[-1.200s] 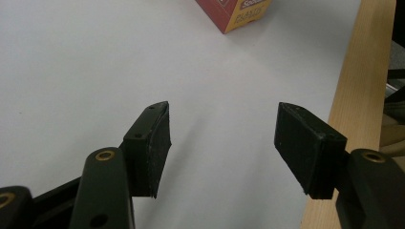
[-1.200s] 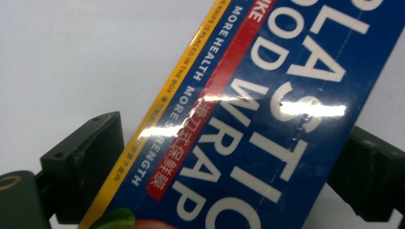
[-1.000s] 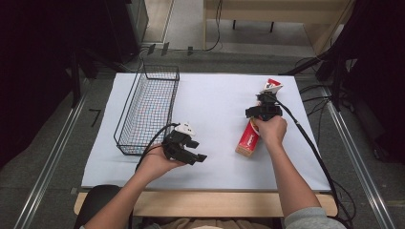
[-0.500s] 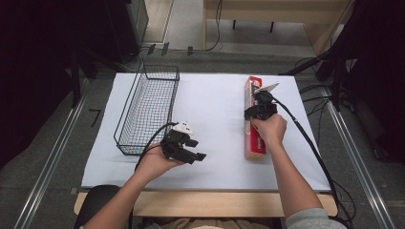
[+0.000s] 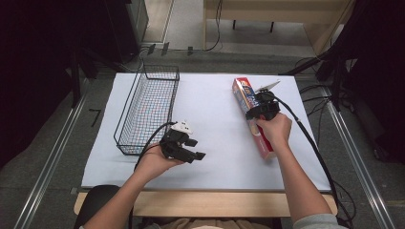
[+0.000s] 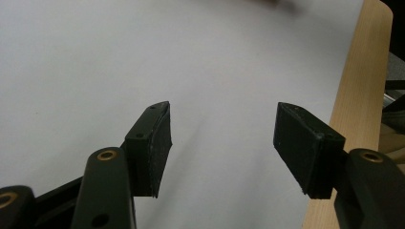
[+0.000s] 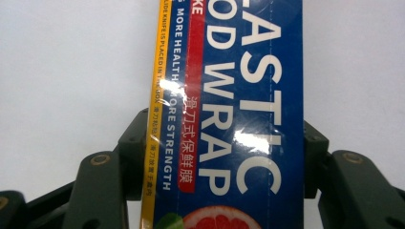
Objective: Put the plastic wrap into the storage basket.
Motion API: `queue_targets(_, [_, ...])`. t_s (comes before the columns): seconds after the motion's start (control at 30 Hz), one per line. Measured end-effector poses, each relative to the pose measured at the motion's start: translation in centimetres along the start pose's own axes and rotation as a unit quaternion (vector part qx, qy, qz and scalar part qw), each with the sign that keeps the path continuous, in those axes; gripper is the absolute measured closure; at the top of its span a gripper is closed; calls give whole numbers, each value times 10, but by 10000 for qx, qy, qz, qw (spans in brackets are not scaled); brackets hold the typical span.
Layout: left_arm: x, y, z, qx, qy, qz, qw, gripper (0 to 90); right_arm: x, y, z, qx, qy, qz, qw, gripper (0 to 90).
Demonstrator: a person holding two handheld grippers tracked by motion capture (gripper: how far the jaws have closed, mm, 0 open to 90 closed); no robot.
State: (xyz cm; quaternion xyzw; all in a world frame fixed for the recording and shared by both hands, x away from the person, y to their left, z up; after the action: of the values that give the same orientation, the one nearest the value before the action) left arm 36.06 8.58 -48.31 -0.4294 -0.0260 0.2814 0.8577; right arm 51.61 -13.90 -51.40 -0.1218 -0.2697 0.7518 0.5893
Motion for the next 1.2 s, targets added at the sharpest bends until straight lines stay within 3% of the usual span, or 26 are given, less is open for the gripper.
queue_targets(0.03, [1, 0, 0, 5, -5, -7, 10000, 391, 1, -2, 7, -115, -71, 64, 9999, 416])
queue_targets(0.2, [2, 0, 2, -16, -22, 30, 10000, 390, 3, -2, 19, -190, -178, 278, 9993, 415])
queue_targets(0.23, [2, 0, 2, -29, -25, 27, 10000, 390, 5, 0, 25, -202, -204, 535, 9982, 415])
queue_targets(0.3, [2, 0, 2, -33, -16, 30, 10000, 389, 6, 2, 27, -194, -210, 612, 9977, 415])
queue_targets(0.33, [3, 0, 3, -38, -36, 38, 10000, 389, 9, 5, 32, -175, -247, 826, 9961, 414])
queue_targets(0.4, [3, 0, 3, -22, -50, 24, 10000, 387, 13, 9, 36, -193, -319, 959, 9947, 415])
queue_targets(0.9, [6, 0, 10, 16, -79, -64, 9999, 382, 27, 39, 48, -208, -862, 1357, 9868, 414])
queue_targets(1.1, [7, 1, 14, 35, -103, -114, 9999, 379, 30, 43, 51, -198, -934, 1703, 9808, 413])
queue_targets(1.2, [7, 1, 18, 2, -131, -112, 9999, 379, 36, 46, 62, -235, -1167, 1765, 9771, 413])
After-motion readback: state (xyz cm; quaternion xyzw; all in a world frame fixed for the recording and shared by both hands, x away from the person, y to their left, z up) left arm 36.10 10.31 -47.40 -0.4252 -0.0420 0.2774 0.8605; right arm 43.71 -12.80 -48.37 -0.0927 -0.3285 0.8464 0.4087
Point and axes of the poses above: each handheld gripper's, and its own axes: z roughly backward along the jaws, y roughly out of its underside, x roughly to its left, the point moved 10 cm from there along -z, roughly forward along the jaws, and after that the axes turned 9 degrees about -x, right-handed, at the moved point
